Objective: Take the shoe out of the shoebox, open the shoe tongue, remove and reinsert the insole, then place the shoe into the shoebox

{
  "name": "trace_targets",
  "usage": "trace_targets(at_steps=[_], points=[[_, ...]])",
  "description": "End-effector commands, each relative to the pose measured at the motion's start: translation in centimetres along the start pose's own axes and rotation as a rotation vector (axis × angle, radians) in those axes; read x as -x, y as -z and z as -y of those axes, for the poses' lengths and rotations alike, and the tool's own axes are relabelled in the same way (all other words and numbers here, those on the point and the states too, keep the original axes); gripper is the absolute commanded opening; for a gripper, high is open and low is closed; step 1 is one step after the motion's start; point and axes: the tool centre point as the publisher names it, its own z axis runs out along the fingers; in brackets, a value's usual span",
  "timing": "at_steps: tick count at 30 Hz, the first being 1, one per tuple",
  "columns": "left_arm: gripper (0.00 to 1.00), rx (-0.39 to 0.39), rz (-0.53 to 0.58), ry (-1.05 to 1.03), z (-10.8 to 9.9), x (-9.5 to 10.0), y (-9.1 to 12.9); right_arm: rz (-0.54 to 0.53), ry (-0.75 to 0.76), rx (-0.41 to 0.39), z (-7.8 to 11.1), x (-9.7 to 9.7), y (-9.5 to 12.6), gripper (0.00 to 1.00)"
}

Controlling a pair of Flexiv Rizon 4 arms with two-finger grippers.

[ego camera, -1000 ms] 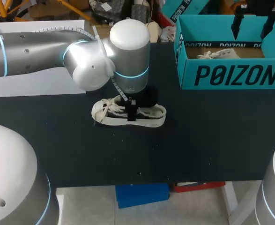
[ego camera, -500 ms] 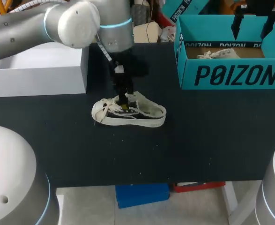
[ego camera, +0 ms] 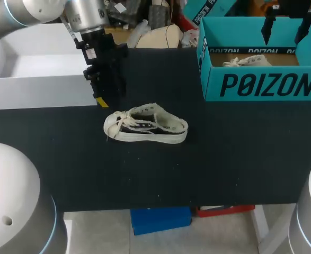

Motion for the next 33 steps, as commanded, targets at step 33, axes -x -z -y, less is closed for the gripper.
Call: trace_targets(at_steps=[33], points=[[1.0,-0.131,0.584,0.084,-4.0,-1.3,0.6,-0.001,-0.001,0.0,0.0,0.0,0.0,1.0]])
